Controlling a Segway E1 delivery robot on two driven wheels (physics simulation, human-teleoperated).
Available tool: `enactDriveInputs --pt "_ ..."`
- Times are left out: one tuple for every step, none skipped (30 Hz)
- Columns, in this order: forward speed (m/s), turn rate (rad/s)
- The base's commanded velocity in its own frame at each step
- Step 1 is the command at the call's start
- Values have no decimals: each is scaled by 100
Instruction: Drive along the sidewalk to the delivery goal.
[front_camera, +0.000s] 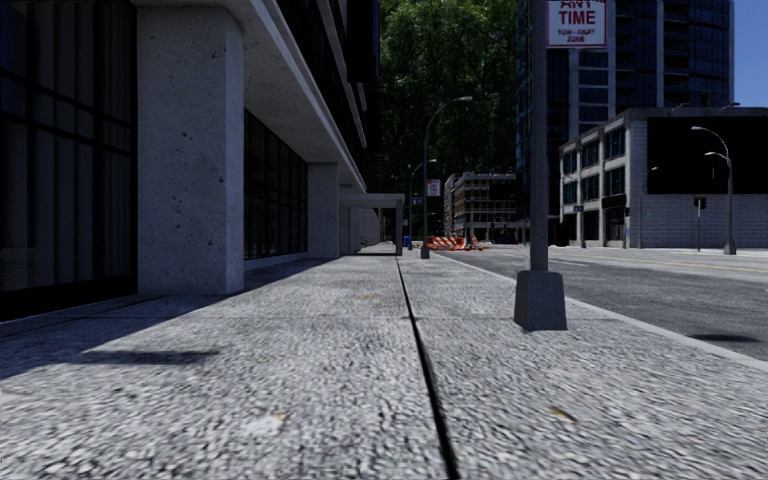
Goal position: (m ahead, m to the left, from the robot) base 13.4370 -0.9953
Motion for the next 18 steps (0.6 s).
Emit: enactDriveInputs --pt "200 0" --pt "200 0" --pt "200 0" --pt "200 0" --pt "200 0" --pt "200 0" --pt "200 0" --pt "200 0" --pt "200 0" --pt "200 0" --pt "200 0" --pt "200 0" --pt "200 0" --pt "200 0" --pt "200 0" --pt "200 0" --pt "200 0" --pt "200 0"
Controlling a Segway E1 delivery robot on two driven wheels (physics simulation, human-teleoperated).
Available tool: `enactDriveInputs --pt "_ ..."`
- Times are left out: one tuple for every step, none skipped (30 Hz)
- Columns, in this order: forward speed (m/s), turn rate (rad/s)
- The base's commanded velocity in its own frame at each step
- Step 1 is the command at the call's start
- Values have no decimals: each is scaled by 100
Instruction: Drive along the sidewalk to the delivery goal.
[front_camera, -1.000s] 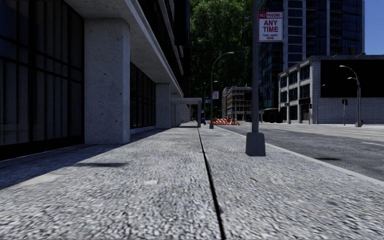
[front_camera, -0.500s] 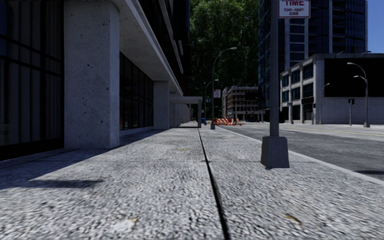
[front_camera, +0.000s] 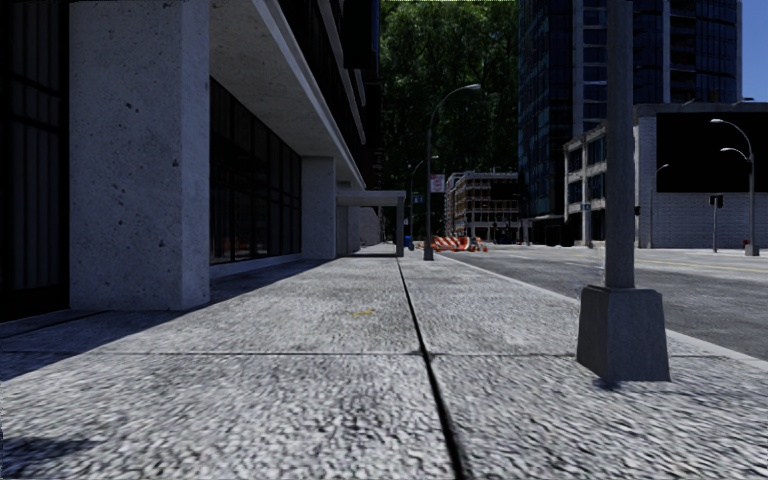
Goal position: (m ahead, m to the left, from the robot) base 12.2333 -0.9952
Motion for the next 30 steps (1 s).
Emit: enactDriveInputs --pt "200 0" --pt "200 0" --pt "200 0" --pt "200 0" --pt "200 0" --pt "200 0" --pt "200 0" --pt "200 0" --pt "200 0" --pt "200 0" --pt "200 0" --pt "200 0" --pt "200 0" --pt "200 0" --pt "200 0" --pt "200 0" --pt "200 0" --pt "200 0" --pt "200 0" --pt "200 0" --pt "200 0" --pt "200 -40" --pt "200 -87" --pt "200 -120" --pt "200 -120" --pt "200 -120" --pt "200 -120" --pt "200 -73" --pt "200 -5" --pt "200 -2"
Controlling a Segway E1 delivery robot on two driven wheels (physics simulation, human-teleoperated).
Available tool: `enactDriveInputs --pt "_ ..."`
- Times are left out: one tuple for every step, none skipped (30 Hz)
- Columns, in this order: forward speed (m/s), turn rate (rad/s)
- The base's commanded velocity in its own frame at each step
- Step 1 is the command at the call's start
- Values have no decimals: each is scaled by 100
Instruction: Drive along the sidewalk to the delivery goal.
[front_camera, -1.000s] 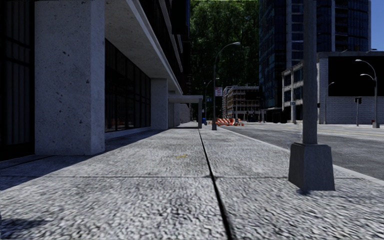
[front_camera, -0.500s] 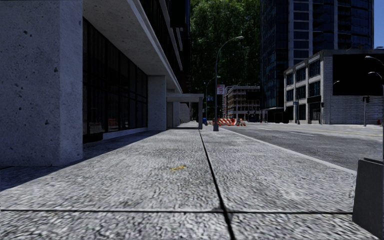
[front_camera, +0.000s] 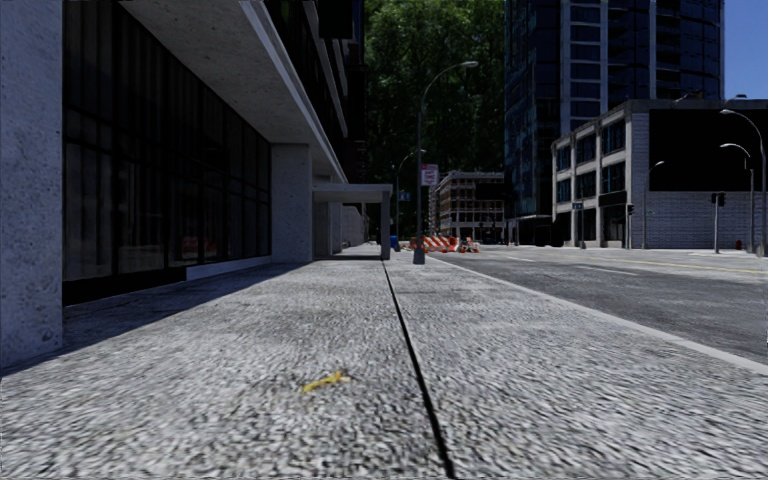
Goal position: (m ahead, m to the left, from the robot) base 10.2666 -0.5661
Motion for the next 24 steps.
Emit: enactDriveInputs --pt "200 -1" --pt "200 -1" --pt "200 -1" --pt "200 -1" --pt "200 0" --pt "200 0" --pt "200 0" --pt "200 0" --pt "200 0" --pt "200 0" --pt "200 0" --pt "200 0" --pt "200 0" --pt "200 0" --pt "200 0" --pt "200 0" --pt "200 0" --pt "200 0" --pt "200 0" --pt "200 0" --pt "200 0" --pt "200 0" --pt "200 0" --pt "200 0"
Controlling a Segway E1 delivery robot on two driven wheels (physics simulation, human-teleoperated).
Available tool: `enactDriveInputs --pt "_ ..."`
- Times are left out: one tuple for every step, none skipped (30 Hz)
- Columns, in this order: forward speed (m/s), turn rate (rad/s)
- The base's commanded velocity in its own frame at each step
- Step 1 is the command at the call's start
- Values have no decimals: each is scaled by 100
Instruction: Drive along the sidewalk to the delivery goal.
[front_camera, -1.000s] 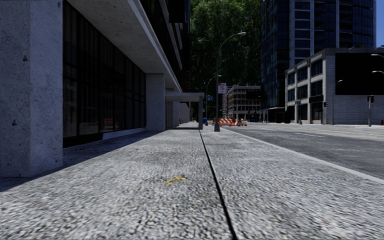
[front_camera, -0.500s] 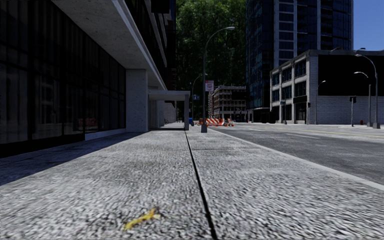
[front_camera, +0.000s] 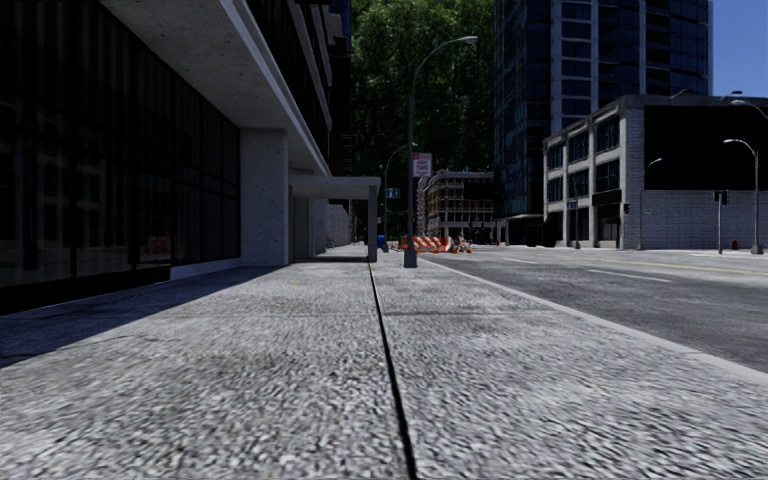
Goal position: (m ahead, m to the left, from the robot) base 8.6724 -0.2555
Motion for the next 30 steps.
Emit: enactDriveInputs --pt "200 0" --pt "200 0" --pt "200 0" --pt "200 0" --pt "200 0" --pt "200 0" --pt "200 0" --pt "200 0" --pt "200 0" --pt "200 0" --pt "200 0" --pt "200 0" --pt "200 0" --pt "200 0" --pt "200 0" --pt "200 0" --pt "200 0" --pt "200 0" --pt "200 0" --pt "200 0" --pt "200 0" --pt "200 0" --pt "200 0" --pt "200 0" --pt "200 0" --pt "200 0" --pt "200 0" --pt "200 0" --pt "200 0" --pt "200 0"
